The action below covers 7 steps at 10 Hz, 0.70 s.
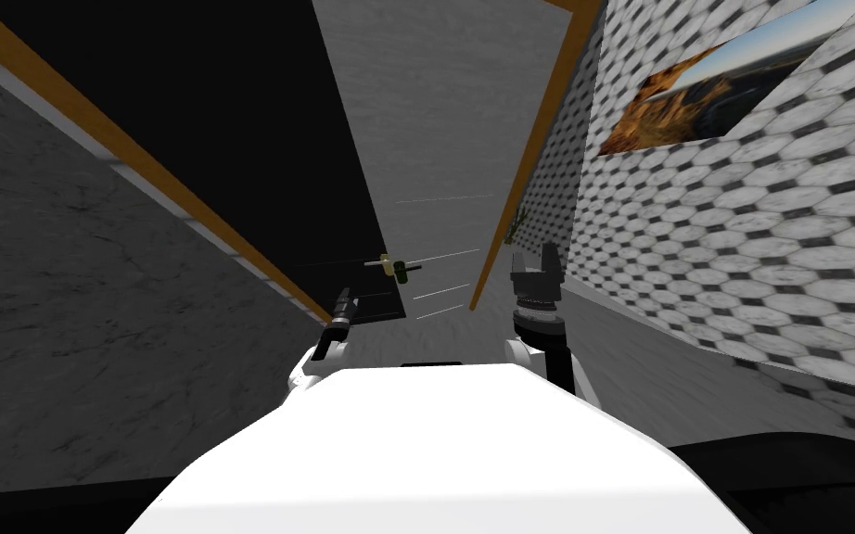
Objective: Pull the door open
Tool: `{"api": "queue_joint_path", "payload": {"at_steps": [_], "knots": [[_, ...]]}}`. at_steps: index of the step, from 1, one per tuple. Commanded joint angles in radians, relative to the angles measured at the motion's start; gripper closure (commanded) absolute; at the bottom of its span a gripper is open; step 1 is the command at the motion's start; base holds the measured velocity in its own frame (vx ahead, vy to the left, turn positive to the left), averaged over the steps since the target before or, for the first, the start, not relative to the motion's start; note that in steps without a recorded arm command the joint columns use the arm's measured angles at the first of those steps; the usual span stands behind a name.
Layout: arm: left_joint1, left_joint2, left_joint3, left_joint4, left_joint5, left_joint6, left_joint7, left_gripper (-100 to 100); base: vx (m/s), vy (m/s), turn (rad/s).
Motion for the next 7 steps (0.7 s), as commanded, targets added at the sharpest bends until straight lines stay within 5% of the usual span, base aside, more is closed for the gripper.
{"api": "queue_joint_path", "payload": {"at_steps": [1,7], "knots": [[-0.012,0.008,0.003,0.031,0.002,-0.005,0.005,-100,0.091,0.016,-0.024],[-0.063,0.041,0.014,0.145,0.014,-0.001,0.023,-100,0.121,-0.010,-0.075]]}}
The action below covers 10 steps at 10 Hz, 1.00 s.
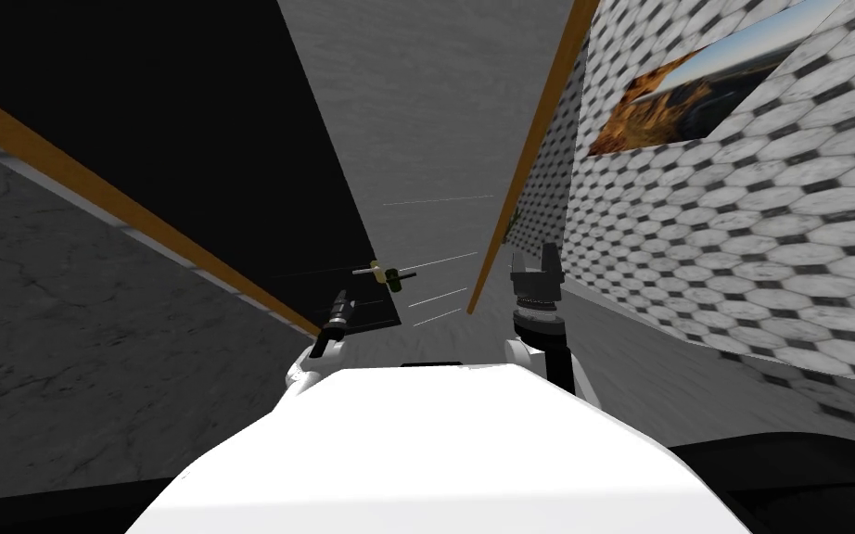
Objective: Pull the door open
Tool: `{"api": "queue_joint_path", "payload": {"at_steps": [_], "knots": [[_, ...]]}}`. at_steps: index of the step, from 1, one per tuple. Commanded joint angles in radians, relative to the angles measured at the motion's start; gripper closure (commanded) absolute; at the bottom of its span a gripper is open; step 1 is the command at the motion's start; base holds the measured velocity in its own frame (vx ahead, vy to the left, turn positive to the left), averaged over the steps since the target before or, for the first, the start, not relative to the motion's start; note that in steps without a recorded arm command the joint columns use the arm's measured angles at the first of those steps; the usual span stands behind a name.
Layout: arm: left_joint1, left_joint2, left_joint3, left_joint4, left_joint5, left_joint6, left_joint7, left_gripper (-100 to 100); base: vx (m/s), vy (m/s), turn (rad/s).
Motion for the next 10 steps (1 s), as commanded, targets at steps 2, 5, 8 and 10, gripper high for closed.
{"api": "queue_joint_path", "payload": {"at_steps": [2,5,8,10], "knots": [[-0.027,0.014,0.002,0.055,0.005,-0.001,0.009,-100,0.114,-0.010,-0.078],[-0.039,0.018,0.002,0.073,0.006,0.001,0.012,-100,0.143,-0.020,-0.069],[-0.033,0.046,0.053,0.120,0.010,0.008,0.001,-100,0.094,0.112,0.086],[-0.044,0.045,0.062,0.136,0.009,0.010,-0.004,-100,0.172,0.073,-0.014]]}}
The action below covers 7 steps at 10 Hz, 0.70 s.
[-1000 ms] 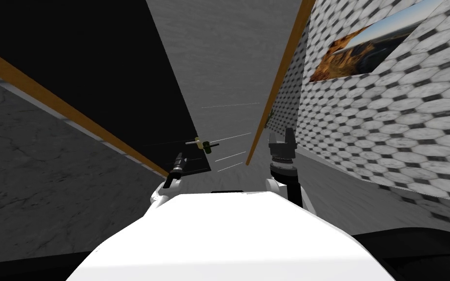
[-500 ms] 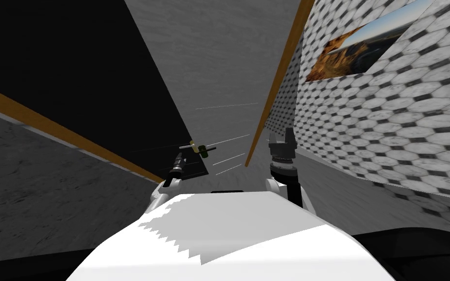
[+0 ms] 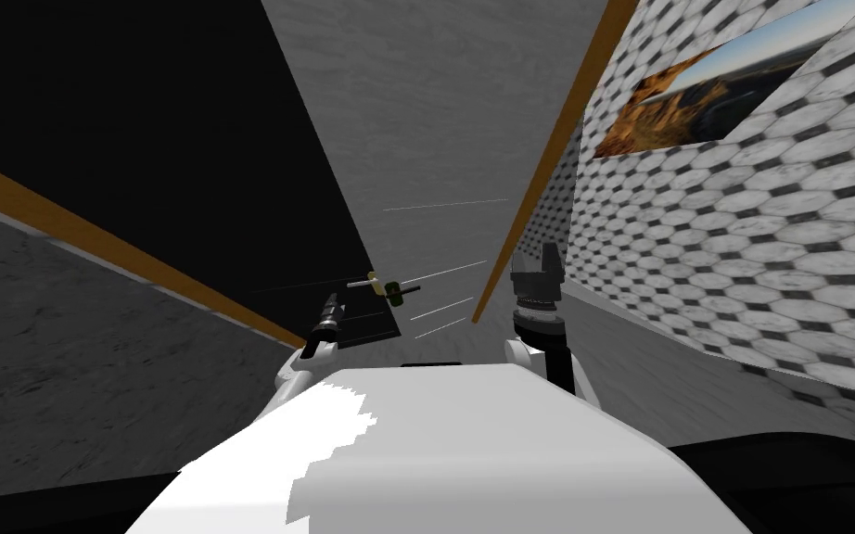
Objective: Pull the door open
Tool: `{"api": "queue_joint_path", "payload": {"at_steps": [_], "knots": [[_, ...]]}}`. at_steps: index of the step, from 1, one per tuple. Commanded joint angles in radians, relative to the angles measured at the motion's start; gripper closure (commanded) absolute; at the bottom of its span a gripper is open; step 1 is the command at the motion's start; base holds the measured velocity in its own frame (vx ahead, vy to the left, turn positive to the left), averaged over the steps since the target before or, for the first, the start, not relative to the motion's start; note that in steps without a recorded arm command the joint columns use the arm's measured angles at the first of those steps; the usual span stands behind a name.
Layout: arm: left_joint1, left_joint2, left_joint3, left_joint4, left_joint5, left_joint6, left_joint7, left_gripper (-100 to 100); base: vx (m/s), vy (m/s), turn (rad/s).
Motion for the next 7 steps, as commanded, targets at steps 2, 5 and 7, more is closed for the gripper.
{"api": "queue_joint_path", "payload": {"at_steps": [2,5,7], "knots": [[-0.016,-0.008,-0.002,0.008,-0.002,0.002,-0.004,-100,0.203,0.057,-0.045],[-0.051,-0.043,-0.034,-0.002,-0.007,0.000,-0.007,-100,0.210,-0.058,-0.137],[-0.040,-0.039,-0.026,-0.007,-0.006,0.003,-0.008,100,0.028,-0.025,0.019]]}}
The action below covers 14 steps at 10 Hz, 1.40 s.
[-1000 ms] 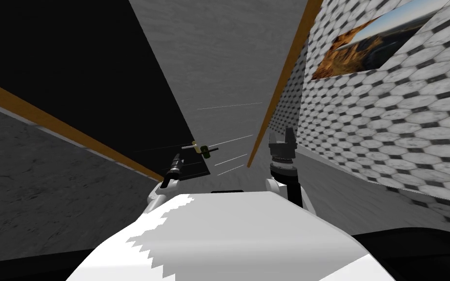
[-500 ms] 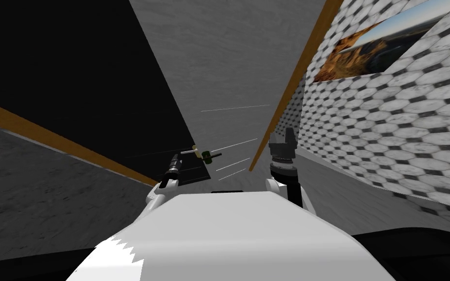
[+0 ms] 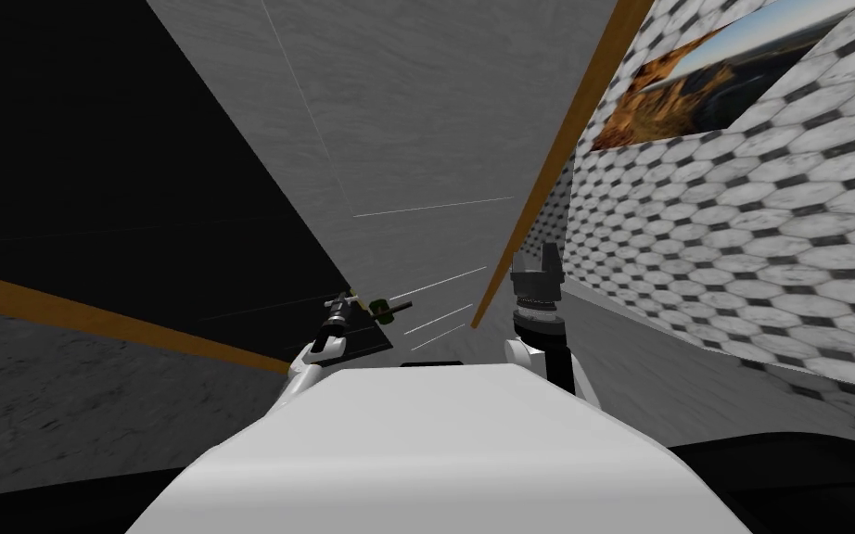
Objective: Pull the door open
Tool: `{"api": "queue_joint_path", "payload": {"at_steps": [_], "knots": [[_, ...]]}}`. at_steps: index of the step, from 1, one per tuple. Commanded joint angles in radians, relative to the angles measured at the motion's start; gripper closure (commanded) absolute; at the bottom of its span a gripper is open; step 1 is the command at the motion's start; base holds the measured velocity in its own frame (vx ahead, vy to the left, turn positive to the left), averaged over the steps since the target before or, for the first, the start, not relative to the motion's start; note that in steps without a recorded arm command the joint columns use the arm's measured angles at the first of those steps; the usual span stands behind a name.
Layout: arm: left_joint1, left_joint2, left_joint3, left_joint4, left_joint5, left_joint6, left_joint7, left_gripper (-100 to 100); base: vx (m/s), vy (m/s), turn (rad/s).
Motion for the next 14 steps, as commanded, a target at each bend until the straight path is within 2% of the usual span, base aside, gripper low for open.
{"api": "queue_joint_path", "payload": {"at_steps": [1,5,6,8,11,14], "knots": [[-0.001,0.000,-0.001,-0.001,0.000,0.001,0.000,100,-0.033,0.021,-0.039],[-0.001,0.000,-0.001,-0.001,0.000,0.001,0.000,100,-0.006,0.007,-0.009],[0.020,0.023,0.010,0.006,0.003,-0.001,0.007,100,-0.124,0.075,0.017],[0.035,0.040,0.009,0.005,0.005,-0.006,0.017,100,-0.208,0.059,-0.038],[0.057,0.066,-0.017,-0.009,0.008,-0.023,0.043,100,-0.202,-0.021,-0.084],[0.073,0.084,-0.072,-0.035,0.009,-0.047,0.080,100,-0.207,0.065,-0.162]]}}
